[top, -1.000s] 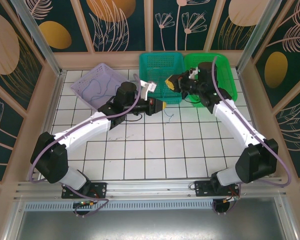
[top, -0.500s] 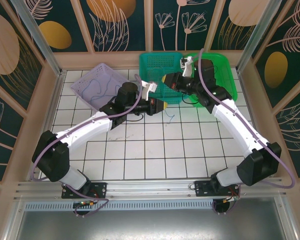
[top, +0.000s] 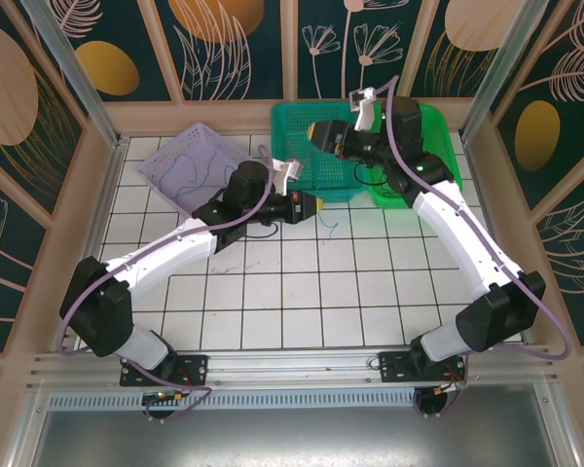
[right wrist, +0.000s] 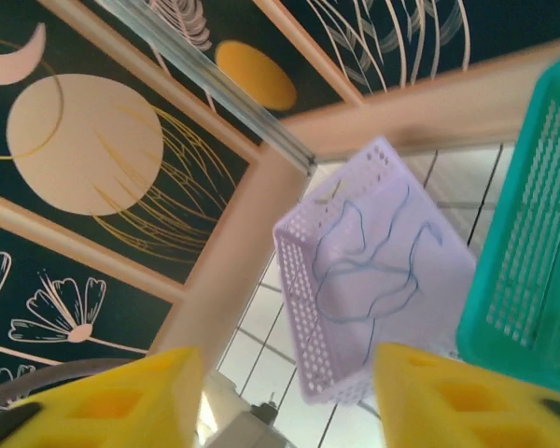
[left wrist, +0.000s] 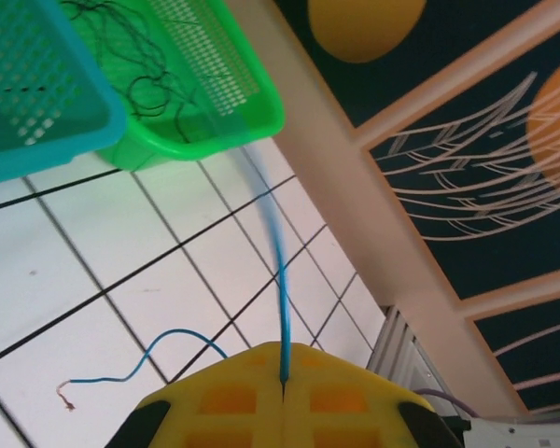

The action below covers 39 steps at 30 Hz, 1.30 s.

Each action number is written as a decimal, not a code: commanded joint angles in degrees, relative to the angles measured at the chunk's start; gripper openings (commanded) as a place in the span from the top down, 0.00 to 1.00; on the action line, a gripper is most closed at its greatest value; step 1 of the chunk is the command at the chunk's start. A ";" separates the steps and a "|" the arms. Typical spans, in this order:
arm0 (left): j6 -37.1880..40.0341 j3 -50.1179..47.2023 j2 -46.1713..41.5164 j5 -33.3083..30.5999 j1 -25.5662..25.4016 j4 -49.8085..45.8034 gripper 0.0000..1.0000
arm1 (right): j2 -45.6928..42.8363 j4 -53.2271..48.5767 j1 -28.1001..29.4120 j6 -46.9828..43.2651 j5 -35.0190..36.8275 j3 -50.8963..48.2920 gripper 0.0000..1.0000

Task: Untangle the cables

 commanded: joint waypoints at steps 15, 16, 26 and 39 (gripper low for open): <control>-0.51 27.44 0.06 -35.04 13.73 -38.27 1.00 | -11.50 2.38 -8.54 12.04 0.43 -9.31 0.33; -0.32 29.27 1.55 -35.39 15.40 -39.72 1.00 | -11.79 2.81 -8.56 12.64 0.32 -10.15 0.33; 0.24 42.55 16.22 -33.27 26.16 -49.77 1.00 | -12.53 1.20 -8.52 14.17 1.21 -12.71 0.34; -2.87 55.40 37.55 -28.26 32.19 -56.15 0.96 | -12.00 0.02 -8.31 16.34 2.26 -15.13 0.33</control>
